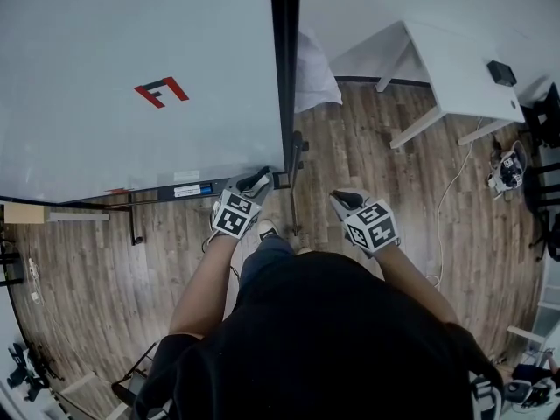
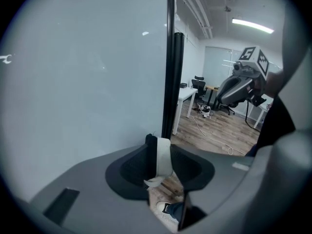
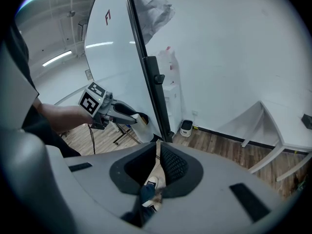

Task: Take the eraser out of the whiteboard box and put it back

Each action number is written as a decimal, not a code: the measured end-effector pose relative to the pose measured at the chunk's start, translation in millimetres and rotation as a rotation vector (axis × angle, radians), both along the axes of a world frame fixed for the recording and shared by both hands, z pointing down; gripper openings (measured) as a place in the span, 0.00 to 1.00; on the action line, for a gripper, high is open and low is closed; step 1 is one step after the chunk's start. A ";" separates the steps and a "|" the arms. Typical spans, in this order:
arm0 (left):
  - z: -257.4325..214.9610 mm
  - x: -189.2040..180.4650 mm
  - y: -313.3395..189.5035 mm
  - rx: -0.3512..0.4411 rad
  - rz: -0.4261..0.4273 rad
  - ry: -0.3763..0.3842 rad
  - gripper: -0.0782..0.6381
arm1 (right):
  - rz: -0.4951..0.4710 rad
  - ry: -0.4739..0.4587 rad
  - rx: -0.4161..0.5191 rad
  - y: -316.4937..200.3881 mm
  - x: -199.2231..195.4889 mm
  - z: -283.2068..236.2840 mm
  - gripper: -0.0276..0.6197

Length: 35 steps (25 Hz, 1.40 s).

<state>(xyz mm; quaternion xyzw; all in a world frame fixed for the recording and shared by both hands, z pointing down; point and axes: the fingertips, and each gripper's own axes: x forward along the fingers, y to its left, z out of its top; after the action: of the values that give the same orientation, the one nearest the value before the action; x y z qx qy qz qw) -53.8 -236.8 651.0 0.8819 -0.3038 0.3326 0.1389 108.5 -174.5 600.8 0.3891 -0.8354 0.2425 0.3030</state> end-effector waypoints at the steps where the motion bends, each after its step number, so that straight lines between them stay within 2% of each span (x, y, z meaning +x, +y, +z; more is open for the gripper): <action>1: 2.6 0.4 -0.5 -0.005 0.003 -0.001 0.31 | 0.000 0.001 -0.003 -0.2 -0.5 1.2 0.08; 13: 31.8 3.7 -6.1 -0.055 0.032 -0.013 0.31 | 0.007 0.014 -0.029 -5.0 -2.9 9.3 0.07; 20: 35.0 10.2 -6.2 -0.060 0.053 -0.003 0.32 | 0.016 0.015 -0.036 -5.4 -2.2 13.4 0.07; 35: 33.0 8.7 -6.2 -0.065 0.042 0.013 0.34 | 0.014 0.019 -0.030 -1.0 -3.5 11.6 0.07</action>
<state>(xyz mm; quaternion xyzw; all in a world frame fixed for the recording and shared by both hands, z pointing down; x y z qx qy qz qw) -45.0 -243.0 684.0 0.8853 -0.2735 0.3391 0.1626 105.0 -175.4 612.4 0.3927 -0.8261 0.2535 0.3149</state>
